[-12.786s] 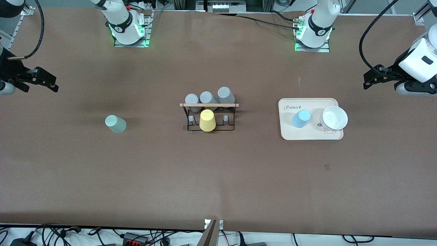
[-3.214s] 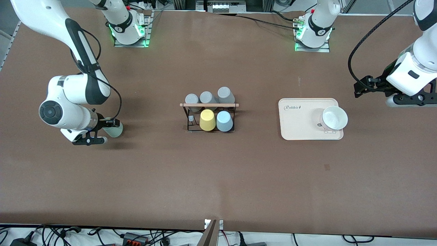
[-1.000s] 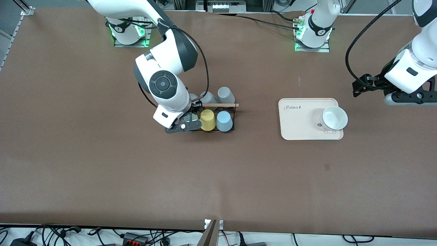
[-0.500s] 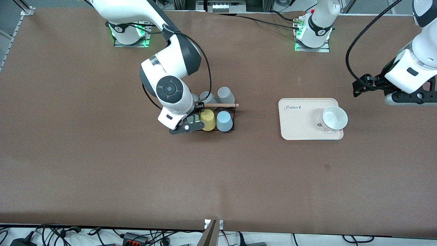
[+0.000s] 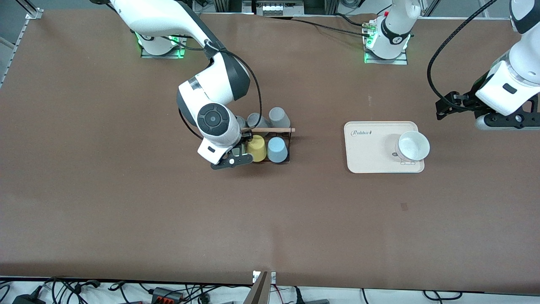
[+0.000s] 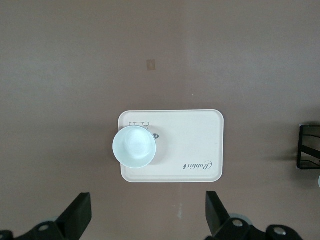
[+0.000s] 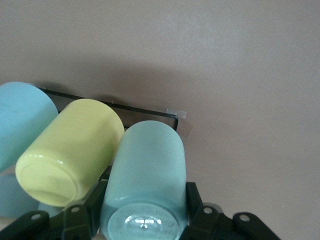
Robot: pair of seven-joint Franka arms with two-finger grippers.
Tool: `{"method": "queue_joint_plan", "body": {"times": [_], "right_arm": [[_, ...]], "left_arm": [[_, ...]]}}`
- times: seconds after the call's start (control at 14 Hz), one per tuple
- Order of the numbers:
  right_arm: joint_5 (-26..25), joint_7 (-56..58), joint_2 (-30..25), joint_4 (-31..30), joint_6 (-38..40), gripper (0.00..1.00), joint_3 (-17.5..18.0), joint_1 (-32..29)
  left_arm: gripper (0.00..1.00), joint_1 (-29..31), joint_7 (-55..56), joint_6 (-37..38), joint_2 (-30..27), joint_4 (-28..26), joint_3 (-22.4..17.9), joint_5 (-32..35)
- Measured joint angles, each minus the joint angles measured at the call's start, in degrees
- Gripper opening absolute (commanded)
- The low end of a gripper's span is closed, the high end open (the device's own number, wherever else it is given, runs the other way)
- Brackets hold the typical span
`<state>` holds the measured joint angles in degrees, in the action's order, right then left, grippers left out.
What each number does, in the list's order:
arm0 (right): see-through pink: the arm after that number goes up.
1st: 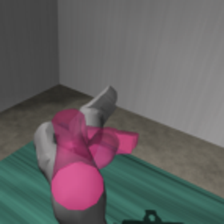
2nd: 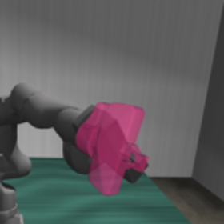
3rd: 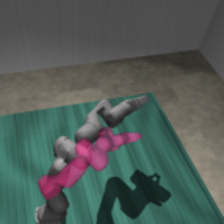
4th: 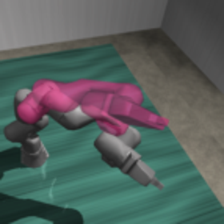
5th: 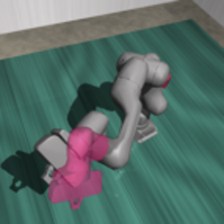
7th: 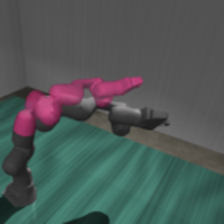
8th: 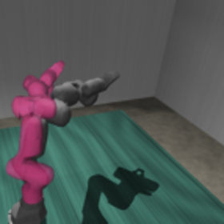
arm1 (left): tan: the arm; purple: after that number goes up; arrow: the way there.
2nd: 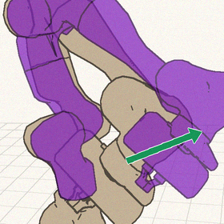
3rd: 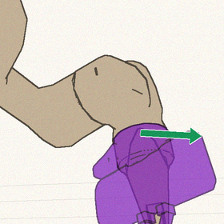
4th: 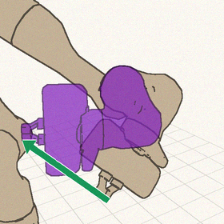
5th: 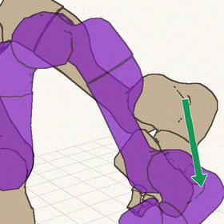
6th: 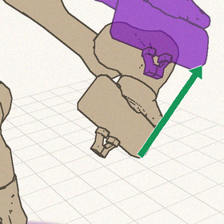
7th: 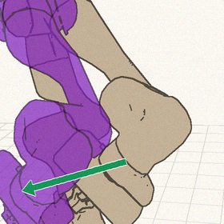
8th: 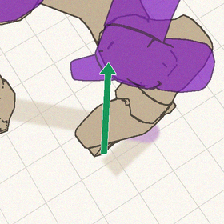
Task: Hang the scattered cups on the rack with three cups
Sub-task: 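Lower the teal cup onto a rack peg with the right gripper, then open the right gripper and draw it back from the rack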
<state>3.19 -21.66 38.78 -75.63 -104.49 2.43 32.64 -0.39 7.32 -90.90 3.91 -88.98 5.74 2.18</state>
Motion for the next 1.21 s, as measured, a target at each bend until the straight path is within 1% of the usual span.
{"method": "queue_joint_plan", "body": {"times": [0.07,0.14,0.21,0.29,0.79,1.0,1.21], "right_arm": [[0.0,0.0,0.2,0.0,-0.2,0.26,0.0,0.0],[0.0,0.0,0.6,0.0,-0.6,0.29,0.0,0.0],[0.0,0.0,0.9,0.0,-0.9,0.71,0.0,0.0],[0.0,0.0,1.0,0.0,-1.0,1.0,0.0,0.0],[0.0,-0.5,0.2,1.8,-0.7,1.0,-0.7,-0.3],[0.0,-0.6,-2.3,2.4,0.4,1.0,-1.1,-1.2],[-0.1,-0.6,-5.9,2.5,2.7,1.0,-1.6,-4.0]], "left_arm": [[1.0,0.0,0.0,0.0,0.0,0.0,0.0,0.0],[1.0,0.0,0.0,0.0,0.0,0.0,0.0,0.0],[1.0,0.0,0.0,0.0,0.0,0.0,0.0,0.0],[1.0,0.0,0.0,0.0,0.0,0.0,0.0,0.0],[1.0,0.4,0.0,0.2,0.0,0.0,-0.4,0.0],[1.0,0.4,0.0,0.2,0.0,0.0,-0.4,0.0],[1.0,0.4,0.0,0.3,0.0,0.0,-0.4,0.0]]}}
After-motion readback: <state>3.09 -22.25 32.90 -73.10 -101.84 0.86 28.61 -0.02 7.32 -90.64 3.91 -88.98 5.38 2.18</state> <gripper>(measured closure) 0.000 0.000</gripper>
